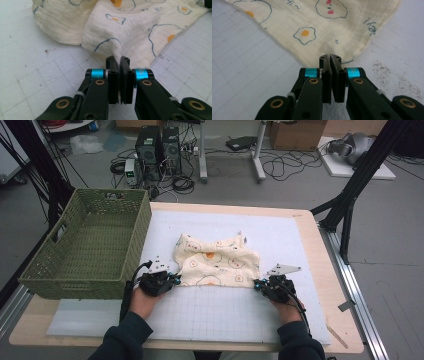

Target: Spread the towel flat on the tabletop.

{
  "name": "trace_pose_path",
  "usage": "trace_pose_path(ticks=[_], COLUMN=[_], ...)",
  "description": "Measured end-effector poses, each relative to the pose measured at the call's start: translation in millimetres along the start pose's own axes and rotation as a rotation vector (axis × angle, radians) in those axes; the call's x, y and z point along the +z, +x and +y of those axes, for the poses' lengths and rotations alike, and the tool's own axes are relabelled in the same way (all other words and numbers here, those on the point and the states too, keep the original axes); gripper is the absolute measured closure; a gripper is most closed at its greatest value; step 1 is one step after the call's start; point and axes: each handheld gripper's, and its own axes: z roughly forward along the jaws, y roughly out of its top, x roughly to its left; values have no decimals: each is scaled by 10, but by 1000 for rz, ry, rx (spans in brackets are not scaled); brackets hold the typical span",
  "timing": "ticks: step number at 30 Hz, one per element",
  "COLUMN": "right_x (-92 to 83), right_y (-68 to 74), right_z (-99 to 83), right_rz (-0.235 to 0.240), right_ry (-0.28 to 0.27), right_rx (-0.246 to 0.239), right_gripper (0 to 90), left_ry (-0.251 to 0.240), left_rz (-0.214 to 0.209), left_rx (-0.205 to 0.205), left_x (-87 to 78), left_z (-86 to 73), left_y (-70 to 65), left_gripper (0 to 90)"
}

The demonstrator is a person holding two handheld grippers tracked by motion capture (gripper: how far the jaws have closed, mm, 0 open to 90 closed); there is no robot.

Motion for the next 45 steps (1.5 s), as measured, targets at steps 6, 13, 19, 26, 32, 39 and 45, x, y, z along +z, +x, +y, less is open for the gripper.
trace_pose_path(ticks=[6, 13, 19, 26, 32, 39, 45], right_x=[-65, -170, -280, -339, -362, -461, -512], right_y=[40, 174, 360, 486, 479, 373, 342], right_z=[-49, -155, -242, -268, -237, -248, -262], right_rz=[11, 15, 23, 42, 35, -17, -63], right_ry=[7, 3, 6, 9, -24, -96, -127], right_rx=[-6, -8, -29, -47, -39, 11, 25], right_gripper=[881, 880, 879, 875, 754, 590, 526], left_ry=[-5, -12, -10, -8, -40, -102, -137], left_rz=[-14, -17, -4, 1, 3, 24, 9], left_rx=[-1, -22, -30, -47, -86, -97, -82], left_x=[-83, -226, -396, -539, -597, -620, -643], left_z=[-42, -170, -296, -390, -375, -314, -266], left_y=[-85, -210, -319, -368, -316, -260, -265], left_gripper=[864, 863, 862, 860, 761, 434, 408])
